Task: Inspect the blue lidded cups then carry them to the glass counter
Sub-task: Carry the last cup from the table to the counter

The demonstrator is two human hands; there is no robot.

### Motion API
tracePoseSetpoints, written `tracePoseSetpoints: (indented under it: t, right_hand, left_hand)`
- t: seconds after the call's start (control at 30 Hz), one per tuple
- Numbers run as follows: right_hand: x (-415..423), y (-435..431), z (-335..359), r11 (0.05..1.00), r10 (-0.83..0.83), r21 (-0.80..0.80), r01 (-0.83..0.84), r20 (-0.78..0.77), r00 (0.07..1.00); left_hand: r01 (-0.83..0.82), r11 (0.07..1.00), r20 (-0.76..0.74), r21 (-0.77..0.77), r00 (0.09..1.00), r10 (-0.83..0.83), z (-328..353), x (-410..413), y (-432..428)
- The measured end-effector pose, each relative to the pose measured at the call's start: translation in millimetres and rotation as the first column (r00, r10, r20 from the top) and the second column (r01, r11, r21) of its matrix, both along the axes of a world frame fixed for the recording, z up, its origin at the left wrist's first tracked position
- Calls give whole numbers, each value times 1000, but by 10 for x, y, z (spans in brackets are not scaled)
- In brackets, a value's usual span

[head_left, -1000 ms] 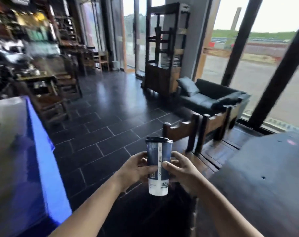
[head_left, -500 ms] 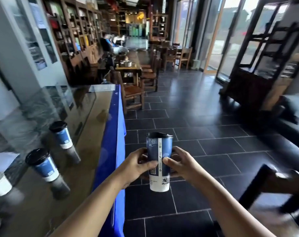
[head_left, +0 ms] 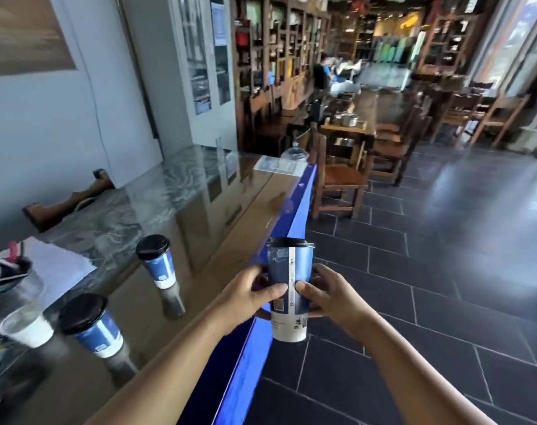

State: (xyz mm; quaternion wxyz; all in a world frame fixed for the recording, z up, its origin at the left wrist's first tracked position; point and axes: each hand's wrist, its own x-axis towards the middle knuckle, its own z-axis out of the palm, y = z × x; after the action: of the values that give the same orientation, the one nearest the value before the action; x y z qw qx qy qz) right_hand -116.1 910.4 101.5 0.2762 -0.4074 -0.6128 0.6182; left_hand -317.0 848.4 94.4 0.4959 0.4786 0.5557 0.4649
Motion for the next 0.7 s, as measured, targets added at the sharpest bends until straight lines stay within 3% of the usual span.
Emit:
tracePoseSetpoints:
  t: [0.37,0.7]
  right_hand:
    - [-1007,1720,-202,962,274,-17,-273,92,957]
    - [-2280,3197,-568,841,535,-52,-539,228,813]
  left_hand:
    - [-254,965,22,-62,966,256,-185,-709,1177]
    - [-476,873,-58,-104,879,473,-603,-1643,2221]
